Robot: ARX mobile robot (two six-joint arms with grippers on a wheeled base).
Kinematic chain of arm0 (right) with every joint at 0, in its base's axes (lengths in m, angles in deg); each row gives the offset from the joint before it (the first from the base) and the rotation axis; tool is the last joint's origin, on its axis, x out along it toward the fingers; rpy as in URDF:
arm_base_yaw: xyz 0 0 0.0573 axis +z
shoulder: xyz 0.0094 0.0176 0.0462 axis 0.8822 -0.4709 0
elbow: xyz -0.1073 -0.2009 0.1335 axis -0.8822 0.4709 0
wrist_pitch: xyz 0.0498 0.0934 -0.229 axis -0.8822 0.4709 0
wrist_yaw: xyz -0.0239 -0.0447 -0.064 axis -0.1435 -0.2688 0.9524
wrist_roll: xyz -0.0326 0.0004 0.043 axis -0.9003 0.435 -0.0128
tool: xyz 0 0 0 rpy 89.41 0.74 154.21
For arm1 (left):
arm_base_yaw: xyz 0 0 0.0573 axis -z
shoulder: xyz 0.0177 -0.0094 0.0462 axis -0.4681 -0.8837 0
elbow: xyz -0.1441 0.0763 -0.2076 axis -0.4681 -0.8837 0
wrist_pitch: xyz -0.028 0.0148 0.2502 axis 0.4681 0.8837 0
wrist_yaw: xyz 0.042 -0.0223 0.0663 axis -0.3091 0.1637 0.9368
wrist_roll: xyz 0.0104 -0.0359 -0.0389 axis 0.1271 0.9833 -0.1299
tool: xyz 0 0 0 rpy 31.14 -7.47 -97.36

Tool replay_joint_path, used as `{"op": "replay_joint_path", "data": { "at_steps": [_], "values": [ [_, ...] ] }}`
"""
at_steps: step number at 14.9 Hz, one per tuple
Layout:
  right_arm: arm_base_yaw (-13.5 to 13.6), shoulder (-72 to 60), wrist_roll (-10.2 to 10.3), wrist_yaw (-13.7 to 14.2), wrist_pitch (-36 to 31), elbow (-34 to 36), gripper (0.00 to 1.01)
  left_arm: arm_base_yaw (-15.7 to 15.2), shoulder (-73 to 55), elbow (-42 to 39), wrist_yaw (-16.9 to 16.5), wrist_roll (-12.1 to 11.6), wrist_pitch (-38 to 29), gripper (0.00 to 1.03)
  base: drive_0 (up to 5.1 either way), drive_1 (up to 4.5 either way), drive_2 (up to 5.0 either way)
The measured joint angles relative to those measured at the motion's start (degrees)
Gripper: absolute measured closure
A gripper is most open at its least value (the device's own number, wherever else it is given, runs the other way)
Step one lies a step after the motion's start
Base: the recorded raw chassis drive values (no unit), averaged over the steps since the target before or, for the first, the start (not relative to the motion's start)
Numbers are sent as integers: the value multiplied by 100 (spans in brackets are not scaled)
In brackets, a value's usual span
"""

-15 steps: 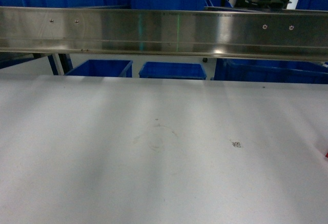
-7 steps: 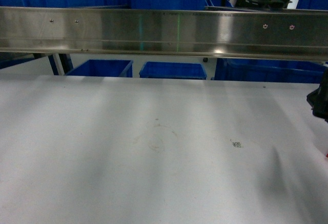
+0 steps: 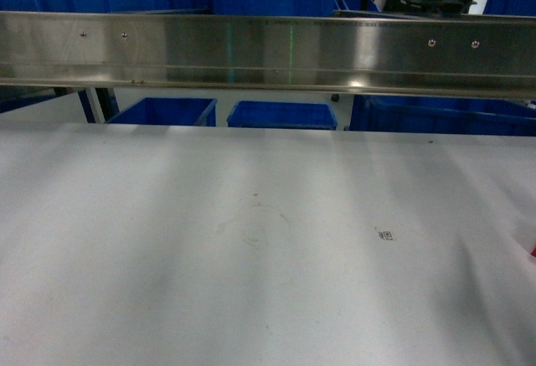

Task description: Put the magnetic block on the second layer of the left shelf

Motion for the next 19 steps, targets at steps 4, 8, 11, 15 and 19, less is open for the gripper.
{"op": "replay_joint_path", "data": {
  "at_steps": [4, 8, 11, 15, 19],
  "values": [
    [0, -678, 63, 31, 662, -549, 3, 0, 0, 0, 0, 0, 2, 5, 0, 0, 0],
    [-98, -1178, 35, 195, 907, -938, 3, 0, 0, 0, 2, 0, 0, 5, 0, 0, 0],
    [-151, -1554, 476, -131, 1034, -852, 3, 0, 0, 0, 2, 0, -2, 5, 0, 0, 0],
    [-146, -1915, 710, -31, 966, -940, 3, 0, 0, 0, 0, 0, 0, 5, 0, 0, 0],
    [-144, -2146, 686, 170, 809, -1062, 3, 0, 0, 0, 0, 0, 0, 5, 0, 0, 0]
  ]
}}
